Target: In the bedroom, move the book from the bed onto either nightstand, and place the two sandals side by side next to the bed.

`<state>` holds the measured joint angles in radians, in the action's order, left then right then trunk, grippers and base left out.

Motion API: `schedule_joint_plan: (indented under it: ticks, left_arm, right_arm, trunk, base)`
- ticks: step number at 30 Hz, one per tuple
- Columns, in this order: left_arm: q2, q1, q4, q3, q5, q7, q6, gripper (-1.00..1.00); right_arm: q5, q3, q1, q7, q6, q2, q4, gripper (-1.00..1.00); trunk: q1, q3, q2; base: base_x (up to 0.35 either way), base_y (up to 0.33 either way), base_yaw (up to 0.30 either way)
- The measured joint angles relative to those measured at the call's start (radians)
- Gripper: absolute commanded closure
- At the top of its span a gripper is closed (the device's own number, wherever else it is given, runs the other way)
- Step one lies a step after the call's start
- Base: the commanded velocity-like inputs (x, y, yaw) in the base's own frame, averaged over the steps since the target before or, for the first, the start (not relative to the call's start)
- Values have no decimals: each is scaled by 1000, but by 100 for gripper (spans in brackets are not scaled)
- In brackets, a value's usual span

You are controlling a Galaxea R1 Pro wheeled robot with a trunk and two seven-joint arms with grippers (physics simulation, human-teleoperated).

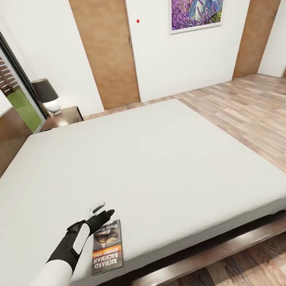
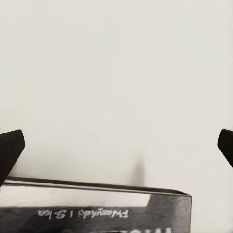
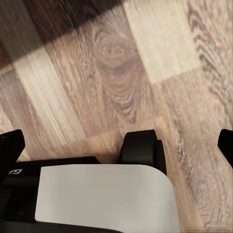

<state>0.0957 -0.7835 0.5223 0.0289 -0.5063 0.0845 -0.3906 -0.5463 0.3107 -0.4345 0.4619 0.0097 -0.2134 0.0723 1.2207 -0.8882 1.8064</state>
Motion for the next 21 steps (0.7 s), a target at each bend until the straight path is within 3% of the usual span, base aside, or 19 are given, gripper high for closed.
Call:
schedule_joint_plan:
  ticks: [21]
  left_arm:
    - [0,0,-2,0,0,0,0,-100]
  right_arm:
    - [0,0,0,0,0,0,0,-100]
  trunk:
    - [0,0,0]
  base:
    - [-5,0,0]
